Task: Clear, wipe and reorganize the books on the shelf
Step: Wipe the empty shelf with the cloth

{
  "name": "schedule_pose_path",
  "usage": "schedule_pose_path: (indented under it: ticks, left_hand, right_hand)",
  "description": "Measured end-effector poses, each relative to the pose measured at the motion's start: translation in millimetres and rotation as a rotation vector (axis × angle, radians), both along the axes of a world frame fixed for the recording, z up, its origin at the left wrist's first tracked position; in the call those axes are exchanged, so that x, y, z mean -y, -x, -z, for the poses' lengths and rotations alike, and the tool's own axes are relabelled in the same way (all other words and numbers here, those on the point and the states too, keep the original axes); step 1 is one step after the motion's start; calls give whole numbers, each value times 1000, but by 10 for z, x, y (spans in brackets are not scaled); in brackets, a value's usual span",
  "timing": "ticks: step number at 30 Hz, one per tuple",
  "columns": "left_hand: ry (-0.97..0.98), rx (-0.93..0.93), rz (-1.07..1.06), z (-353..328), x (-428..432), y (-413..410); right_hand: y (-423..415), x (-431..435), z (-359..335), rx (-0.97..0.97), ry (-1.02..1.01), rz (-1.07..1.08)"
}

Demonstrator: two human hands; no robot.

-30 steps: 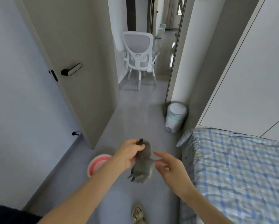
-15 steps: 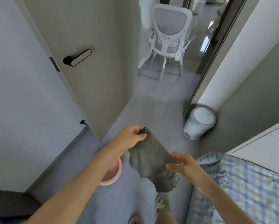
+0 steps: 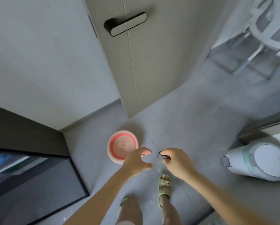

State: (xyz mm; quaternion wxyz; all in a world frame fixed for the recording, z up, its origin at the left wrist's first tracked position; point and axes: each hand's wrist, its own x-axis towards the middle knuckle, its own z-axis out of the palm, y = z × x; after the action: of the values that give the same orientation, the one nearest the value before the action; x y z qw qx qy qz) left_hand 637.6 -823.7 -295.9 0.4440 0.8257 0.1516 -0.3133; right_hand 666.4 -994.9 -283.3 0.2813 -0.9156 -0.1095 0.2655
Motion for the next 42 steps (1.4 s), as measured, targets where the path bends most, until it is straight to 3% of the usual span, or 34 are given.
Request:
schedule_pose_path:
  ticks: [3,7,10,14,19,23,26,31,35,37,40,42]
  left_hand:
    - [-21,14,56,241,162,-37]
    - [-144,80,-101,639,117,-207]
    - [-124,-48,-131,1069,-85,-361]
    - [61,-191,-75,1722,-400,-531]
    - [141,-383,-95,2910,-765,-585]
    - [83,-448,-156,3999,-1006,-569]
    - [9,-491,-181,4769,-1107,-572]
    - [-47,-522,33,5803,-1192,-647]
    - [-75,-462,-85,6372,-1280,-794]
    - [-203,-396,-155,6528,-1300,-867]
    - [-421,-371,-154,6559,-1268,-843]
    - [-463,-353,-185,6438,-1228,-744]
  right_hand:
    - [-210,-46,243,-98,-102,43]
    - [-398,-151,576,-163,-247,145]
    - [-645,-248,943,-176,-279,213]
    - [-986,-471,1630,-579,-441,273]
    - [-1207,-841,2952,-562,-154,200]
    - [-1122,-938,4124,-576,-42,354]
    - [-952,-980,4916,-618,9,424]
    - [-877,-1068,5981,-689,44,468]
    - [-1103,-1163,6576,-637,33,506]
    - [-1262,-1219,6747,-597,90,383]
    - [-1376,-1224,6807,-571,354,25]
    - [-1360,-1180,6654,-535,463,-93]
